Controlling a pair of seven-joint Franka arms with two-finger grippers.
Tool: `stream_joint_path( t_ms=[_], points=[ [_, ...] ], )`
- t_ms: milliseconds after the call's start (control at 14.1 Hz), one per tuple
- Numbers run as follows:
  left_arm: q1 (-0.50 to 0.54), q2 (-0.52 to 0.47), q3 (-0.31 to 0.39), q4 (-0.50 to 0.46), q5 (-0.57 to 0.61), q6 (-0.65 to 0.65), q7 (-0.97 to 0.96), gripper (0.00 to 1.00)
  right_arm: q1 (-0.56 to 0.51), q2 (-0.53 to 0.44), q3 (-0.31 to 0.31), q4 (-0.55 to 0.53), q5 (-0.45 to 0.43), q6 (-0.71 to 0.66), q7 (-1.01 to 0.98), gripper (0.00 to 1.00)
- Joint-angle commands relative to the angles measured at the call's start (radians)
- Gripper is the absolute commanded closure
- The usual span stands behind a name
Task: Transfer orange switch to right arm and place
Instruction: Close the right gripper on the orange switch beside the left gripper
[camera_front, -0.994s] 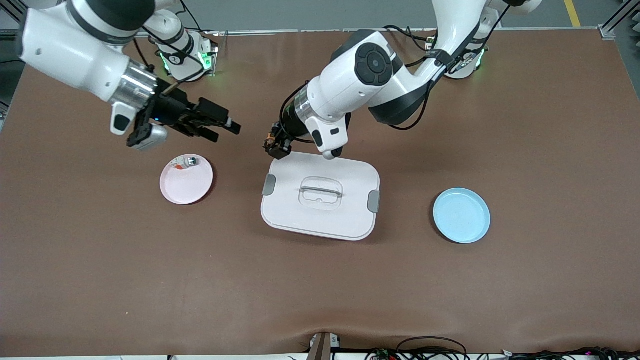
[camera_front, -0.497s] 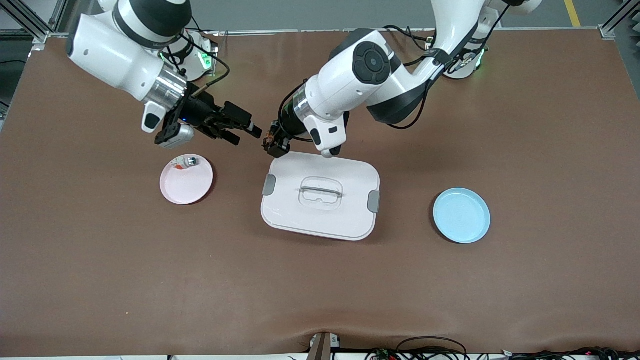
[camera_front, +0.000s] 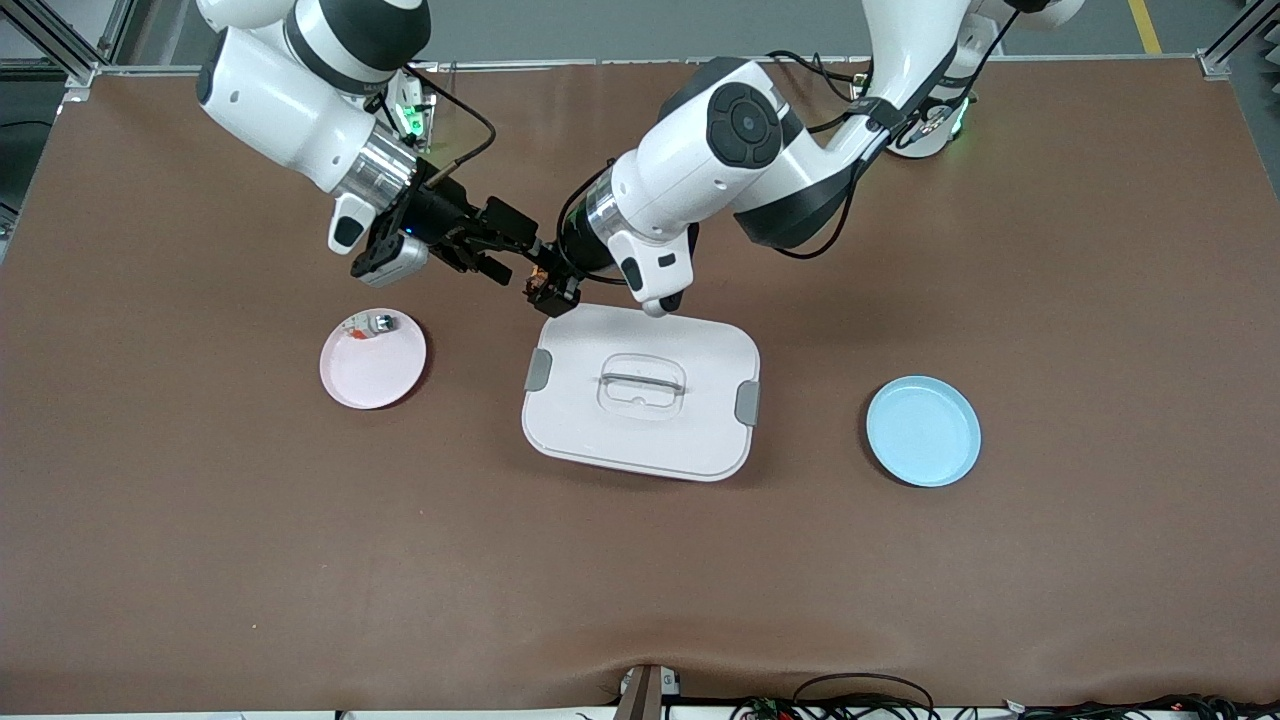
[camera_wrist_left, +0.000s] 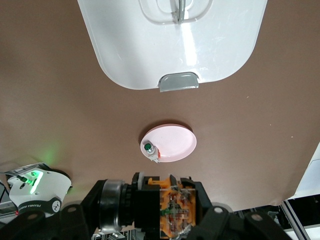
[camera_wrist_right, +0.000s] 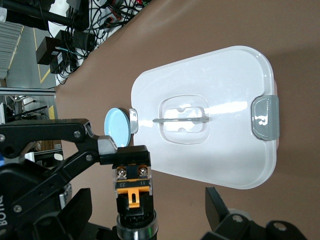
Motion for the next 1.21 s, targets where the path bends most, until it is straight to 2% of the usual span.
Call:
stream_joint_path(
  t_ms=[0, 213, 284, 497, 639, 1136],
  points=[
    [-0.016, 0.014, 0.011, 0.025, -0.011, 0.009, -0.017, 1.0, 0.038, -0.025, -0.011, -0.023, 0.024, 0.026, 0.002, 0.0],
    [-0.016, 0.015, 0.011, 0.025, -0.011, 0.007, -0.017, 1.0, 0.054, -0.013, -0.011, -0.022, 0.024, 0.054, 0.002, 0.0],
    [-0.016, 0.017, 0.011, 0.025, -0.011, 0.007, -0.017, 1.0, 0.054, -0.013, -0.011, -0.022, 0.024, 0.052, 0.0, 0.11],
    [-0.014, 0.017, 0.011, 0.025, -0.011, 0.007, -0.017, 1.0, 0.054, -0.013, -0.011, -0.019, 0.024, 0.051, 0.0, 0.7],
    [-0.013, 0.014, 0.011, 0.025, -0.011, 0.006, -0.017, 1.0, 0.054, -0.011, -0.011, -0.017, 0.024, 0.051, 0.005, 1.0],
    [-0.005, 0.011, 0.011, 0.025, -0.013, 0.001, -0.015, 1.0, 0.055, 0.002, -0.011, -0.011, 0.024, 0.054, 0.026, 1.0]
  ],
)
